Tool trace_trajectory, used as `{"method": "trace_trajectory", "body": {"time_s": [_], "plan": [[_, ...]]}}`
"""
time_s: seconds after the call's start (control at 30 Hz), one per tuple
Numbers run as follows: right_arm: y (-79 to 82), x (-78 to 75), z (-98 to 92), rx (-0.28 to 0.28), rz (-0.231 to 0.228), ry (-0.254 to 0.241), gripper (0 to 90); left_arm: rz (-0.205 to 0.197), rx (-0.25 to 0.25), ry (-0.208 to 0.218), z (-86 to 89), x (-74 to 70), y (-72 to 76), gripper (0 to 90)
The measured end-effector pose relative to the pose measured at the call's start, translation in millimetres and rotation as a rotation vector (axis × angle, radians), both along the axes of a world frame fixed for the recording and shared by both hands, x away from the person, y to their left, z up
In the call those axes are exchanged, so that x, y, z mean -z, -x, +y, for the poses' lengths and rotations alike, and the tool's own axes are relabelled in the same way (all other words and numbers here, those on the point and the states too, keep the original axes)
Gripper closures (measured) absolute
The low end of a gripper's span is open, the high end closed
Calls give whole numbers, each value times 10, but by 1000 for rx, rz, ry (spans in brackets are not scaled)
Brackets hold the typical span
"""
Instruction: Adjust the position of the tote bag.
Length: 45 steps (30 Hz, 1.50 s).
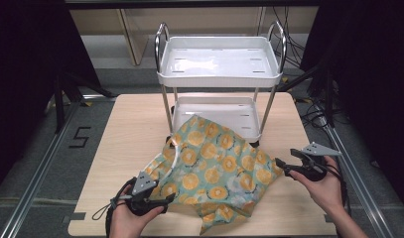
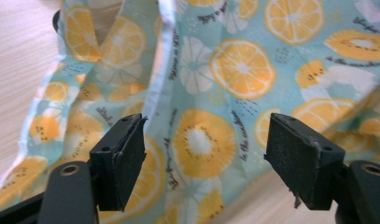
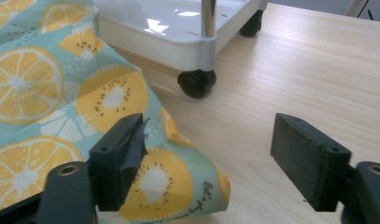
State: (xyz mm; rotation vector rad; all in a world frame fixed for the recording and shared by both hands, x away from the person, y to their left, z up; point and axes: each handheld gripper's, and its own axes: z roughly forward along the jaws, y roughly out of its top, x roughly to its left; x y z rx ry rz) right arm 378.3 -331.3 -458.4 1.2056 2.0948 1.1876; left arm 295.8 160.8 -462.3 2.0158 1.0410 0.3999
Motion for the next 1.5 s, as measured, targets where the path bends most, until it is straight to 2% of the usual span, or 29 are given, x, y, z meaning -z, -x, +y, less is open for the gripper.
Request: {"method": "trace_trajectory", "body": {"time_s": [0.1,0.2,0.27,0.4,0.47,0.53,0.6,0.63,0.67,0.7,0.73,0.8,0.83,0.87,0.9,0.93,0.97,1.0,1.03,1.07,1.17,1.3,1.37,1.4,1.43,1.47,1.5], "plan": [[-1,1,3,2,-2,-9,253,4,3,-5,16,0,-53,266],[-10,-3,9,-7,0,-12,245,28,-17,23,46,51,-186,252],[-8,-11,8,-5,-10,-11,245,35,-23,27,62,62,-217,245],[1,-36,7,-1,-8,-6,246,48,-57,-4,107,83,-315,218],[4,-35,14,5,-11,-12,246,50,-57,-6,109,91,-327,212],[4,-51,14,2,-16,5,246,62,-54,-40,121,106,-347,198],[0,-54,16,2,-22,5,247,105,-10,-99,130,127,-380,180],[0,-54,16,2,-22,5,247,105,-10,-99,130,127,-380,178],[3,-50,26,0,-8,-5,247,125,10,-117,117,144,-409,183],[4,-44,35,0,-6,-10,249,129,13,-113,85,181,-429,184],[33,-47,66,21,23,-34,249,144,19,-121,23,239,-474,182],[39,-51,68,14,16,-30,249,144,23,-128,-1,256,-492,179],[39,-51,68,14,16,-30,249,140,41,-150,-14,261,-520,179],[42,-49,66,16,19,-30,250,146,38,-162,-61,286,-553,183],[42,-49,66,16,19,-30,250,146,38,-162,-61,286,-553,185],[36,-44,64,17,24,-33,250,142,66,-199,-63,280,-575,189],[31,-40,64,20,26,-33,250,146,57,-194,-97,304,-585,189],[23,-39,62,14,25,-31,250,162,84,-218,-129,324,-625,191],[23,-39,62,14,25,-31,250,162,84,-218,-129,324,-625,196],[19,-35,62,14,28,-30,250,167,102,-241,-163,347,-667,203],[16,-31,56,14,11,-13,251,181,113,-238,-206,368,-703,219],[38,-40,61,12,26,-20,253,207,136,-252,-280,374,-755,256],[17,-40,35,-1,-3,5,253,236,155,-259,-313,351,-756,264],[15,-37,36,0,1,4,254,215,155,-268,-327,367,-758,274],[13,-33,37,1,5,12,254,236,165,-276,-341,362,-761,281],[6,-31,29,-1,-10,22,255,230,163,-271,-351,368,-760,290],[8,-33,30,-5,-5,25,256,230,163,-271,-351,368,-760,295]]}}
